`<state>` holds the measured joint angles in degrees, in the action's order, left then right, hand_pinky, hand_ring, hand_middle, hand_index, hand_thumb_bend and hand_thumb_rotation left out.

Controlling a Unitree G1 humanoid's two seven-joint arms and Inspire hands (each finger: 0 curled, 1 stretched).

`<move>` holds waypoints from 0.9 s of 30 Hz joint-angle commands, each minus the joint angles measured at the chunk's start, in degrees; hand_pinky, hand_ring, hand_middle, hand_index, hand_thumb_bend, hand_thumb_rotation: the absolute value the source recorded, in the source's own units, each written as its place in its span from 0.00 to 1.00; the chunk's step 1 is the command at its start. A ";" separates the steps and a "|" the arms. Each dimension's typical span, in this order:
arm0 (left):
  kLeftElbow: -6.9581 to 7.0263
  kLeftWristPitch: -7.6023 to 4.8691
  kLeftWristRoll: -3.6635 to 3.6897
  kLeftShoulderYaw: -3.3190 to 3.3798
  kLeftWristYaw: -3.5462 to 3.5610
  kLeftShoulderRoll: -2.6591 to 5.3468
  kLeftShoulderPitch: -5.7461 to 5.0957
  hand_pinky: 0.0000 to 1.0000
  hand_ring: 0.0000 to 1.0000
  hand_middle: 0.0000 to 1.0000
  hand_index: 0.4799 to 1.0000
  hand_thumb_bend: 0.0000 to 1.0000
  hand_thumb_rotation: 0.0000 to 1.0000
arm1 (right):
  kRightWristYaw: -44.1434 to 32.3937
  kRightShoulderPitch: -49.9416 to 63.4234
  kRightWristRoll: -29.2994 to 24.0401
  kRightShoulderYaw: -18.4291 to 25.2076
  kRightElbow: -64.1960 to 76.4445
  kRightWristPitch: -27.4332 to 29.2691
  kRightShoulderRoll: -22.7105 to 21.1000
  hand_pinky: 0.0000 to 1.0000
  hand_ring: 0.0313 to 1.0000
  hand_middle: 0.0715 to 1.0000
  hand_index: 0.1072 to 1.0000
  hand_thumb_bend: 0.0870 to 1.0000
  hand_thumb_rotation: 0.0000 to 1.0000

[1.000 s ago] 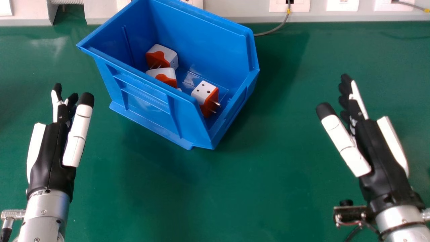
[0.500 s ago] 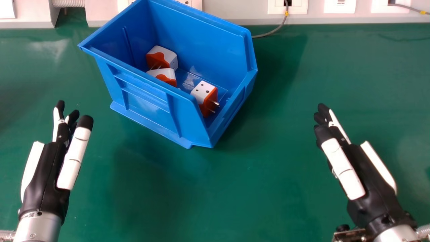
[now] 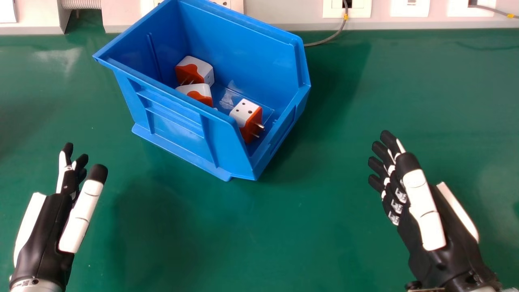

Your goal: Pick all objects and put in blue box

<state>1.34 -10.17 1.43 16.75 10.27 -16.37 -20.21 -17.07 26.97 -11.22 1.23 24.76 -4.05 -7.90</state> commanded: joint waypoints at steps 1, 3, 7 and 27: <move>2.79 0.55 3.02 0.79 1.02 0.55 -0.91 0.94 1.00 1.00 1.00 0.78 1.00 | 0.26 0.73 -1.29 0.24 1.58 1.61 0.57 1.00 1.00 1.00 1.00 0.35 1.00; 2.59 1.45 7.13 1.32 2.42 1.34 -0.56 0.93 1.00 1.00 1.00 0.73 1.00 | 0.38 0.85 -0.98 0.02 1.75 1.76 0.75 1.00 1.00 1.00 1.00 0.35 1.00; -0.02 0.82 14.65 2.61 5.72 2.90 0.74 0.93 1.00 1.00 1.00 0.60 1.00 | 0.60 1.08 -0.40 0.00 2.44 1.85 0.81 1.00 1.00 1.00 1.00 0.35 1.00; -4.85 -1.32 21.42 4.86 12.75 3.69 3.77 0.90 0.96 0.96 0.91 0.38 0.93 | 2.01 -1.38 1.65 1.91 0.55 5.66 0.41 1.00 1.00 1.00 1.00 0.34 1.00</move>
<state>-3.97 -10.27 22.54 21.18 22.62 -12.53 -16.92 -15.57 26.41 -10.20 2.42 24.83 -0.68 -7.15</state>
